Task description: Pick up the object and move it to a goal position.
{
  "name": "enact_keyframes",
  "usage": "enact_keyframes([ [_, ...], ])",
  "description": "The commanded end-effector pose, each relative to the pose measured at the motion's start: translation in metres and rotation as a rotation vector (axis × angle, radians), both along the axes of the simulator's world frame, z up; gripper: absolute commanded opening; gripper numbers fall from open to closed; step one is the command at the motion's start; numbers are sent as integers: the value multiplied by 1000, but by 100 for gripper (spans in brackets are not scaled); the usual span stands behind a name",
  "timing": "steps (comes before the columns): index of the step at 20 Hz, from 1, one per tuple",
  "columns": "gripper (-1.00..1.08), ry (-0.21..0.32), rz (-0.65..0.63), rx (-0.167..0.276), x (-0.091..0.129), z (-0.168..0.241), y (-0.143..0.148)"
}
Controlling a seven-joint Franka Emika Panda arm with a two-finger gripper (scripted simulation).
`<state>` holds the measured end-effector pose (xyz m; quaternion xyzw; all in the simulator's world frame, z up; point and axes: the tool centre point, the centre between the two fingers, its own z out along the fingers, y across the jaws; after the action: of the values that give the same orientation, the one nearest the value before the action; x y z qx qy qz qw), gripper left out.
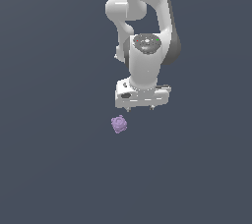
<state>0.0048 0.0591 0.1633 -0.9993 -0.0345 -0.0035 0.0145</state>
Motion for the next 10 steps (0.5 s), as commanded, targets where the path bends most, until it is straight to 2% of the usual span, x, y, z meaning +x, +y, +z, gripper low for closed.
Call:
enact_keyframes([
  [1,100,0,0,0,0,0,0],
  [10,100,0,73,-13,-3,3,10],
])
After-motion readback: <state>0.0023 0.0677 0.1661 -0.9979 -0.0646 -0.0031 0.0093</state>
